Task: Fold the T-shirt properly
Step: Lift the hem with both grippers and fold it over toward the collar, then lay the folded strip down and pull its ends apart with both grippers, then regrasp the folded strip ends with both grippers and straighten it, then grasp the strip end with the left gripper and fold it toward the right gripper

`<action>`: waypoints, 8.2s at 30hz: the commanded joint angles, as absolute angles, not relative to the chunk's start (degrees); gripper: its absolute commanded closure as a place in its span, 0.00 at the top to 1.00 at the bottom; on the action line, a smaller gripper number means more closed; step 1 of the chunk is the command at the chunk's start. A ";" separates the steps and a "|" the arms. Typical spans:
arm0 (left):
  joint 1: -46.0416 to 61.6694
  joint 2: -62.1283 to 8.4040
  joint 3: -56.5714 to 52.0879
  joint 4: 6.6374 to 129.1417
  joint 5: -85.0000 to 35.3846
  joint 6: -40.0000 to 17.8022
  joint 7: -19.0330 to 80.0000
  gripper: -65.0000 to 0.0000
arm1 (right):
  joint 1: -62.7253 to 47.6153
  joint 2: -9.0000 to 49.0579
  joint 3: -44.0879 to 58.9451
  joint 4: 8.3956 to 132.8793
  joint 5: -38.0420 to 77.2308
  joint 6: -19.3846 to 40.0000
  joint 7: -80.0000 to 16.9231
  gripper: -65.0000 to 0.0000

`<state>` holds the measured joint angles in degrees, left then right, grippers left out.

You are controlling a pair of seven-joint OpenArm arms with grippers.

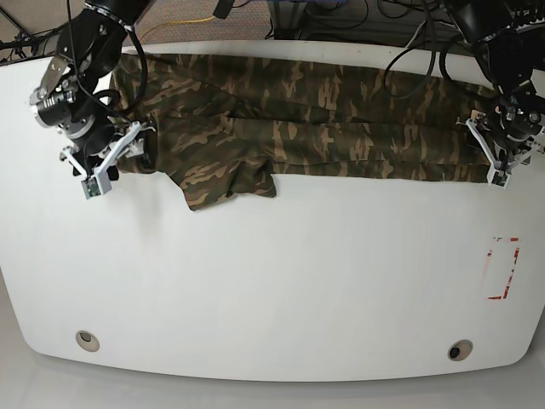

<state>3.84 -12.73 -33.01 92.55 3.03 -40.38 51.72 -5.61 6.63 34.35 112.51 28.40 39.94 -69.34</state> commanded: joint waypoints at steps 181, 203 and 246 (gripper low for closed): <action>9.10 -6.90 -36.35 103.16 -25.80 -40.00 64.40 0.03 | 6.11 11.30 35.47 79.78 19.12 40.00 -65.71 0.25; 1.19 9.00 -5.76 110.46 -27.21 -40.00 74.15 0.03 | 6.20 10.86 35.47 80.04 19.12 40.00 -65.63 0.25; 8.75 -3.21 -1.01 112.57 -18.86 -40.00 63.08 0.08 | 10.24 14.73 50.77 88.57 32.48 40.00 -76.70 0.76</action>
